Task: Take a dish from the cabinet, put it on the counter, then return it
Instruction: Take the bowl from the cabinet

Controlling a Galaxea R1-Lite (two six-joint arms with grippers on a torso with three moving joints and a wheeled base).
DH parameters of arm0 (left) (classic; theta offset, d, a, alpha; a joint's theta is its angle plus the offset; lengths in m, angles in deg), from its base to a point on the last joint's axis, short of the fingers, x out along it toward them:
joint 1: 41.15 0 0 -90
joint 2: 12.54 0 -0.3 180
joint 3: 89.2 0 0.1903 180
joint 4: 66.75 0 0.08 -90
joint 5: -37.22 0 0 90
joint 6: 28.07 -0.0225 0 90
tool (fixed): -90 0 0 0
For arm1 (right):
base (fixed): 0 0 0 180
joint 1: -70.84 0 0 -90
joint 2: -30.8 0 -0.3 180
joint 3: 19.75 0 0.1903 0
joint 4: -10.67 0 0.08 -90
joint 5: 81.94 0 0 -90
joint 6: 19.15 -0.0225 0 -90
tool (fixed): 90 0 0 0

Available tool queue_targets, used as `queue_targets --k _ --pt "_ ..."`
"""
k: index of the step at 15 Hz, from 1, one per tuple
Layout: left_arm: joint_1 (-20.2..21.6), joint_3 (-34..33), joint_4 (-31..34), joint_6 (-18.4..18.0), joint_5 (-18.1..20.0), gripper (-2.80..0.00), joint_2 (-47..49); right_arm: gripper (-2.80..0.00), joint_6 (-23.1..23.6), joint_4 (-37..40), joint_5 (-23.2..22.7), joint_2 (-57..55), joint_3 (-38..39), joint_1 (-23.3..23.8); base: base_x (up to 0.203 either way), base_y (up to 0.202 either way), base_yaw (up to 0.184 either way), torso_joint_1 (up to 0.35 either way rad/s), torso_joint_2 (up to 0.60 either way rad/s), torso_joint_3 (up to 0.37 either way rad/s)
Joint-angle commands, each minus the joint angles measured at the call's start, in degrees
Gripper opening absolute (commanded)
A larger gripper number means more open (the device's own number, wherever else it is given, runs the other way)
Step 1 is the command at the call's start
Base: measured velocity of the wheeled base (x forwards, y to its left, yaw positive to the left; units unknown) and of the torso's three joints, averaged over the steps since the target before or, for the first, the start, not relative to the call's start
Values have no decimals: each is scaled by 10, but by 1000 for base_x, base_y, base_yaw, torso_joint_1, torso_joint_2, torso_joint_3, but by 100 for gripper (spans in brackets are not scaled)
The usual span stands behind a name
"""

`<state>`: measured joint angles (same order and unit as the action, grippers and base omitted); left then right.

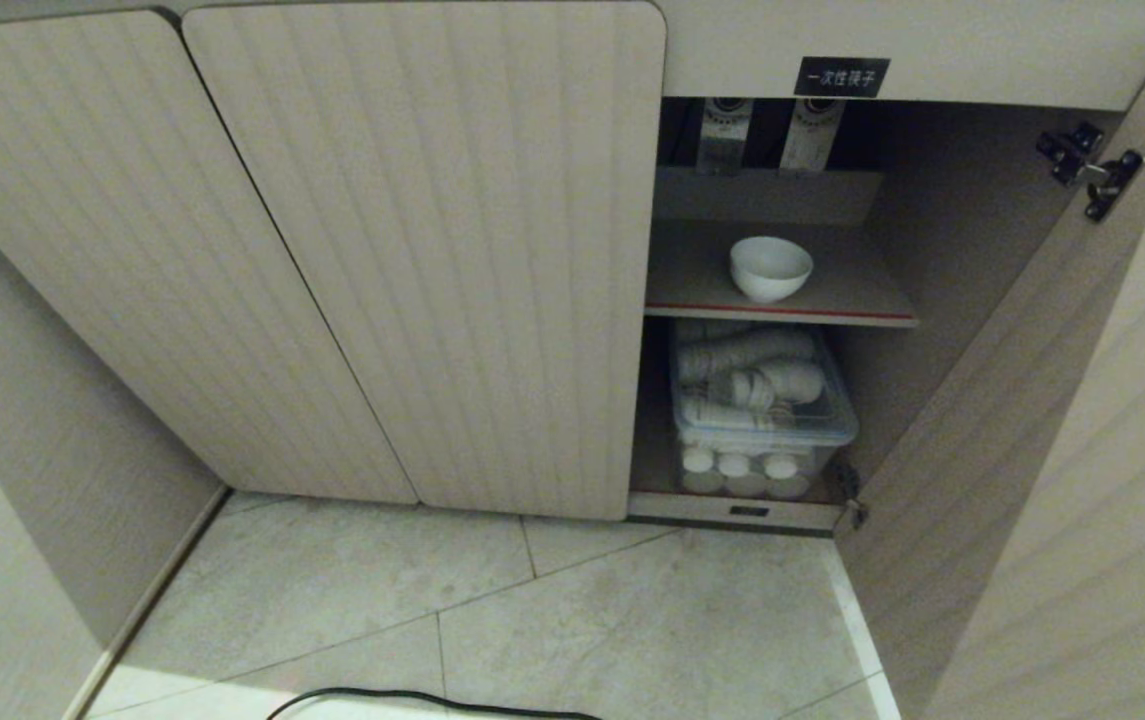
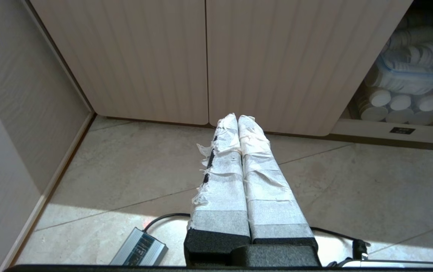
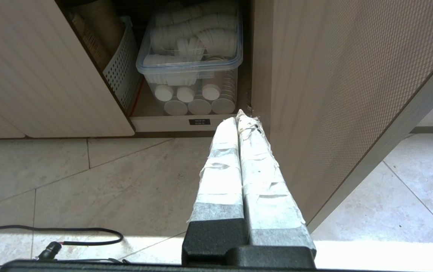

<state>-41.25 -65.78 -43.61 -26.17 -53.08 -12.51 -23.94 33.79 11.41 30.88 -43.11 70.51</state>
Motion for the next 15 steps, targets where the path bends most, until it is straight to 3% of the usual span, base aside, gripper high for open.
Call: queue_targets --k 1,15 --pt "0 0 0 0 0 -280 0 -280 0 0 0 -1 0 0 0 0 0 0 0 0" --pt "0 0 0 0 0 -280 0 -280 0 -1 0 -1 0 2 0 0 0 0 0 0"
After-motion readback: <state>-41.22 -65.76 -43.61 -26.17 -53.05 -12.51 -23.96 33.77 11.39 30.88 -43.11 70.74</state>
